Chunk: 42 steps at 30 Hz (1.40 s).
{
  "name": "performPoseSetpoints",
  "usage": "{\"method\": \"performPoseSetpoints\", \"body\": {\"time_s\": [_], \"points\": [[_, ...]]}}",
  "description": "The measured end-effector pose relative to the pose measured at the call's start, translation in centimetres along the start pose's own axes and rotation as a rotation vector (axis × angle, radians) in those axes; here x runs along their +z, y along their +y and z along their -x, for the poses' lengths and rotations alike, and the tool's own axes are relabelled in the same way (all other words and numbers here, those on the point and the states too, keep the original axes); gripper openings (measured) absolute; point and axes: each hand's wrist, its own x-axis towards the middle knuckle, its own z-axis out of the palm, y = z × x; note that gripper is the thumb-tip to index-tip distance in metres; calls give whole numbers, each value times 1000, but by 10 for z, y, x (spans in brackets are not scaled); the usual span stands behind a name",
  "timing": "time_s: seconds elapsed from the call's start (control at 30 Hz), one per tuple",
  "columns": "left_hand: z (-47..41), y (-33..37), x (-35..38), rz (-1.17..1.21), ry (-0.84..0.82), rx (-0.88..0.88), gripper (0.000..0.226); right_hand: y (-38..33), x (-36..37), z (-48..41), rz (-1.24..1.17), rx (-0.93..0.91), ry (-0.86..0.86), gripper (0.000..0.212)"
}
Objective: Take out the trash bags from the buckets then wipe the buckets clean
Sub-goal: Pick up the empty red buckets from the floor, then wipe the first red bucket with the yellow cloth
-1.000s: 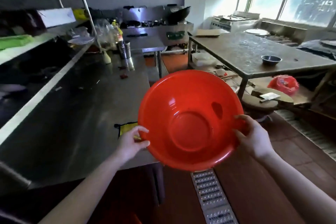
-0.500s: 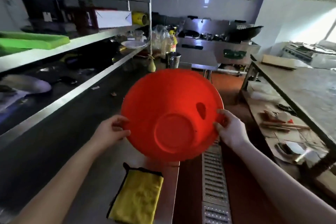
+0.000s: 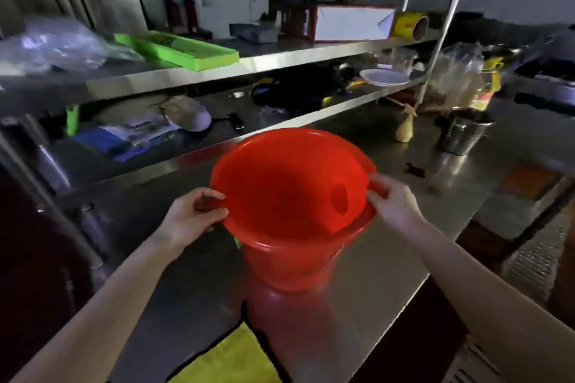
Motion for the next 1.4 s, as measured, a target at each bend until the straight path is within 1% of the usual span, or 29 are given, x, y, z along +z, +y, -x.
{"method": "performPoseSetpoints", "body": {"time_s": [0.1, 0.23, 0.33, 0.4, 0.47, 0.5, 0.57, 0.63, 0.7, 0.77, 0.83, 0.93, 1.0, 1.03, 1.1, 1.17, 1.23, 1.33, 1.4], "points": [[8, 5, 10, 41, 148, -57, 22, 8, 13, -35, -39, -8, -100, 37], [26, 7, 26, 80, 339, -91, 23, 7, 29, -56, -188, -34, -136, 35], [48, 5, 37, 52, 453, -92, 38, 16, 34, -48, -280, -28, -136, 40], [72, -8, 45, -19, 465, -135, 49, 28, 39, -31, -376, 6, -108, 41], [103, -32, 55, -152, 427, -217, 51, 42, 46, -7, -456, 63, -95, 39], [121, -47, 62, -216, 390, -260, 50, 50, 52, 9, -458, 78, -110, 36], [158, -80, 78, -332, 274, -344, 48, 68, 65, 45, -372, 52, -175, 27], [191, -113, 97, -496, 135, -388, 52, 88, 80, 84, -197, -44, -306, 26], [216, -146, 115, -649, 21, -410, 60, 103, 95, 120, 34, -173, -486, 27], [235, -171, 131, -819, -58, -431, 67, 111, 110, 153, 136, -241, -678, 28], [248, -190, 142, -973, -70, -404, 66, 112, 126, 179, 172, -296, -808, 30], [256, -201, 149, -1132, 8, -299, 51, 110, 144, 208, 198, -354, -894, 32], [254, -201, 151, -1174, 99, -225, 36, 111, 148, 221, 210, -378, -914, 34], [253, -200, 151, -1173, 110, -225, 31, 113, 149, 225, 221, -398, -923, 35], [250, -194, 149, -1132, 118, -232, 32, 116, 145, 228, 246, -463, -933, 36], [249, -185, 145, -1033, 169, -195, 32, 116, 138, 224, 261, -518, -925, 37], [253, -169, 144, -949, 216, -138, 32, 114, 127, 220, 270, -569, -898, 43], [259, -135, 147, -929, 238, -30, 30, 101, 109, 213, 281, -708, -791, 60], [263, -103, 154, -923, 257, 32, 26, 89, 90, 206, 283, -795, -716, 65]]}}
